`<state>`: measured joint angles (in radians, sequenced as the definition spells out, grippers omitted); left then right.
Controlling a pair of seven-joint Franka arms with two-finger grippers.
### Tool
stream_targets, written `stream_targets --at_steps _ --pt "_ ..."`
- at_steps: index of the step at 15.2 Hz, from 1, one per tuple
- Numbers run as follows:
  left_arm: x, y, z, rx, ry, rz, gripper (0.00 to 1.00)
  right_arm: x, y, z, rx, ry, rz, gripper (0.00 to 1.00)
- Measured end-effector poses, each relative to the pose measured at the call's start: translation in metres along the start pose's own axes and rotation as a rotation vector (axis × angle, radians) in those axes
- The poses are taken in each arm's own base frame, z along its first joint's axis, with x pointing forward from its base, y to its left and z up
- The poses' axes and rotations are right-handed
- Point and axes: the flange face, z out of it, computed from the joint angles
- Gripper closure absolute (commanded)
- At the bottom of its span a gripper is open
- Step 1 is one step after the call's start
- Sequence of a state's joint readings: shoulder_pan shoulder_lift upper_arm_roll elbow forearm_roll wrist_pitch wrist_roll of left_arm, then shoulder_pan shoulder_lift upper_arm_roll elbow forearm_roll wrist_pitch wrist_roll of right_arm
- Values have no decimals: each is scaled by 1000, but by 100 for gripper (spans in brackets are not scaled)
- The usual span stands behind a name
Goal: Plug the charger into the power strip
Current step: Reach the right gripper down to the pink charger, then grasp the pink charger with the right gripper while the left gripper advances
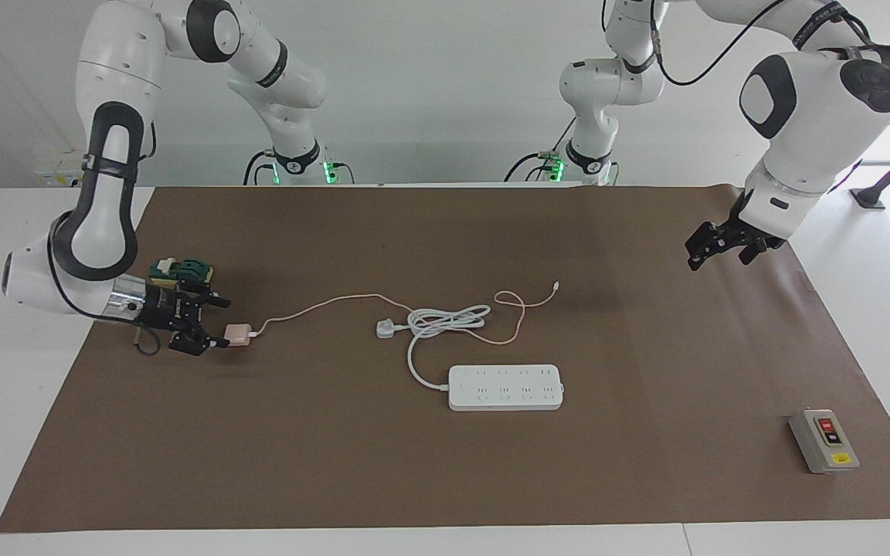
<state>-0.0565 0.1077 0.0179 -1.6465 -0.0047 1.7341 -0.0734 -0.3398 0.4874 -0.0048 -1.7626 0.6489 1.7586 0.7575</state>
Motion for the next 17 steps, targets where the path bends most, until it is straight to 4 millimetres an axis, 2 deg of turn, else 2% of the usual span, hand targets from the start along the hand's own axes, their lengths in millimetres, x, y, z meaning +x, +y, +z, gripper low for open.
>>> stream_targets --at_steps 5,9,10,11,12,13,17 --pt "3 5 -1 -2 18 8 0 12 -2 12 11 11 15 0" --pt "10 22 19 -1 -2 37 0 22 1 24 25 7 0 1" --pt "13 30 24 -1 -8 49 0 25 2 27 32 -3 1 15" --pt "14 35 28 0 -12 56 0 28 2 29 36 -10 3 44" --pt "15 37 29 0 -14 61 0 28 2 29 38 -12 4 78" --pt "16 39 31 0 -17 63 0 28 2 28 39 -13 3 100" --pt "20 47 45 -2 -39 76 0 24 -2 22 57 -17 -8 100"
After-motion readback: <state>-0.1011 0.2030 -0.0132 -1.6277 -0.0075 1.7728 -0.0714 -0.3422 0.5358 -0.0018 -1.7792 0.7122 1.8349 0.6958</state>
